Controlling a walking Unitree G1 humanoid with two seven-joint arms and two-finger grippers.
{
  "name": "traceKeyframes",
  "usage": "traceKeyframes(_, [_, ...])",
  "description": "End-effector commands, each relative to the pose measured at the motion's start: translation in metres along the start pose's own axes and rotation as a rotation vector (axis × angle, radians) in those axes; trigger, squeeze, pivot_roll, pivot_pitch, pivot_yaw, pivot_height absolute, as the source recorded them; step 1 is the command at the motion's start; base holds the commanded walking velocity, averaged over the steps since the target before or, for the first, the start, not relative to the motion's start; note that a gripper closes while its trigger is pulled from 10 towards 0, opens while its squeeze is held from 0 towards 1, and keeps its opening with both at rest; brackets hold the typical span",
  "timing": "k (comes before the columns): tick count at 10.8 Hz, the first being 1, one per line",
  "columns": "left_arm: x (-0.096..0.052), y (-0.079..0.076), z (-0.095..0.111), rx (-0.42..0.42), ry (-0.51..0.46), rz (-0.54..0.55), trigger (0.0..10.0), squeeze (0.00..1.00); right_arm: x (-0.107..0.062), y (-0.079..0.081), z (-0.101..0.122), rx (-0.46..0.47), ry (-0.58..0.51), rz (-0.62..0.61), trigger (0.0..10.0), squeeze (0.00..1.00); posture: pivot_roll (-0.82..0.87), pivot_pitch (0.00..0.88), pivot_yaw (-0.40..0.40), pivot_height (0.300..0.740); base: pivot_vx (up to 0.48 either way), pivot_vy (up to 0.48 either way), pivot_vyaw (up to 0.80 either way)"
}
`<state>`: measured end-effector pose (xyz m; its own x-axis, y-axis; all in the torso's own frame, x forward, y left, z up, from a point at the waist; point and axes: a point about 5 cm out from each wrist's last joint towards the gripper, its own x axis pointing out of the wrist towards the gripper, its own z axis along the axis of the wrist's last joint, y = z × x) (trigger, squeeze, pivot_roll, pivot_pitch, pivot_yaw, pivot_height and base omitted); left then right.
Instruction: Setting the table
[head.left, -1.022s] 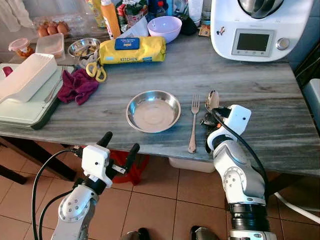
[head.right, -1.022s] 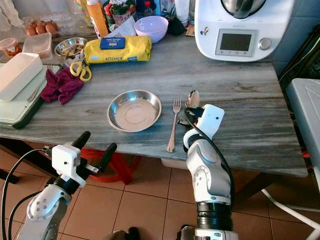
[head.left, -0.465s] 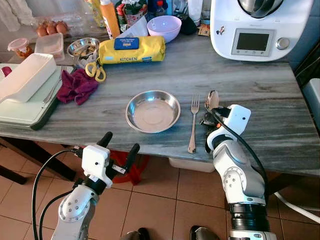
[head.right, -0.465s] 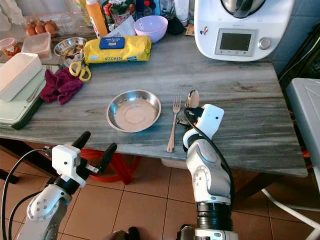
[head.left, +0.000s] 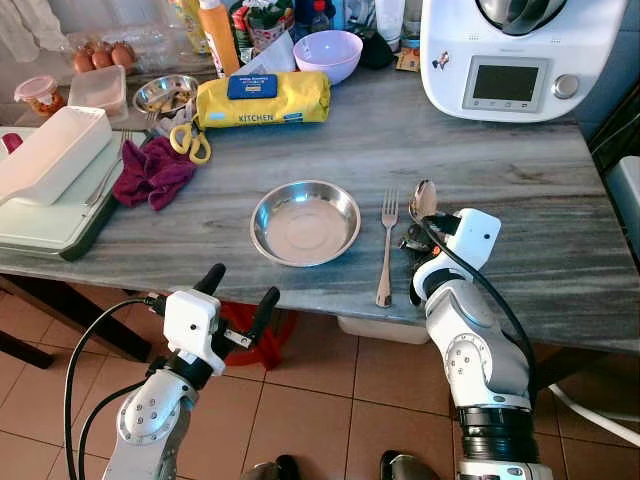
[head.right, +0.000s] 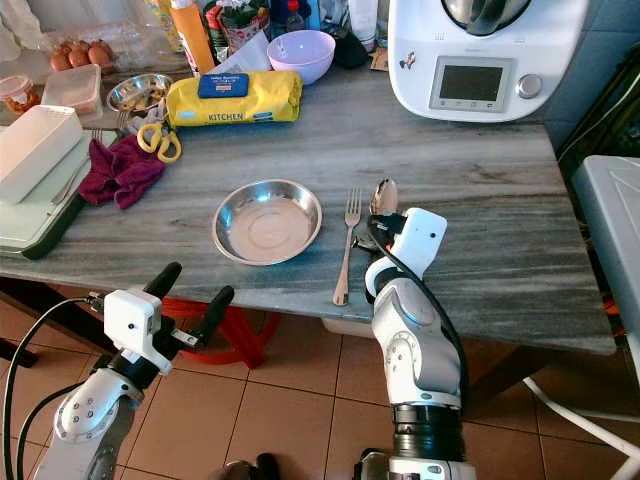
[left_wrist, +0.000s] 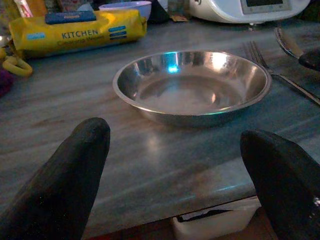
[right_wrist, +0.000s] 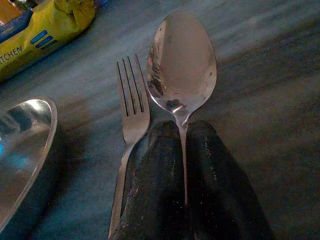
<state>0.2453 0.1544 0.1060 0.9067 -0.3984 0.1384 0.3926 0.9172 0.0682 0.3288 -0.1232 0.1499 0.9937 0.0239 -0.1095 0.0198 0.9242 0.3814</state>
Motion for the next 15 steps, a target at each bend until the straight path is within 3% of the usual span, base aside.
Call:
traceKeyframes(1, [0.000, -0.003, 0.001, -0.007, 0.007, -0.004, 10.0, 0.00, -0.001, -0.009, -0.017, -0.023, 0.102, -0.033, 10.0, 0.04, -0.06, 0.193, 0.082, 0.740, 0.000, 0.000, 0.00])
traceKeyframes(2, [0.020, 0.000, 0.022, 0.015, -0.060, 0.051, 10.0, 0.00, 0.002, -0.022, -0.004, -0.290, 0.024, -0.078, 10.0, 0.00, -0.06, 0.186, 0.089, 0.740, 0.000, 0.000, 0.00])
traceKeyframes(3, [0.025, 0.003, 0.024, 0.021, -0.068, 0.076, 10.0, 0.00, 0.002, -0.021, -0.001, -0.313, 0.001, -0.075, 10.0, 0.00, -0.06, 0.186, 0.089, 0.740, 0.000, 0.000, 0.00])
traceKeyframes(8, [0.026, 0.001, 0.020, 0.021, -0.041, 0.079, 10.0, 0.00, 0.003, -0.018, -0.006, -0.313, 0.016, -0.054, 10.0, 0.00, -0.06, 0.183, 0.091, 0.740, 0.000, 0.000, 0.00])
traceKeyframes(13, [0.017, -0.003, 0.010, 0.015, 0.016, -0.014, 10.0, 0.00, 0.001, -0.006, -0.024, -0.137, 0.133, -0.042, 10.0, 0.00, -0.06, 0.185, 0.093, 0.740, 0.000, 0.000, 0.00])
traceKeyframes(14, [0.016, -0.005, 0.009, 0.013, 0.026, -0.033, 10.0, 0.00, -0.002, -0.009, -0.027, -0.143, 0.157, -0.067, 10.0, 0.14, -0.06, 0.186, 0.097, 0.740, 0.000, 0.000, 0.00])
traceKeyframes(15, [0.015, -0.006, 0.007, 0.010, 0.037, -0.048, 10.0, 0.00, -0.004, -0.014, -0.031, -0.141, 0.182, -0.088, 10.0, 1.00, -0.06, 0.185, 0.100, 0.740, 0.000, 0.000, 0.00])
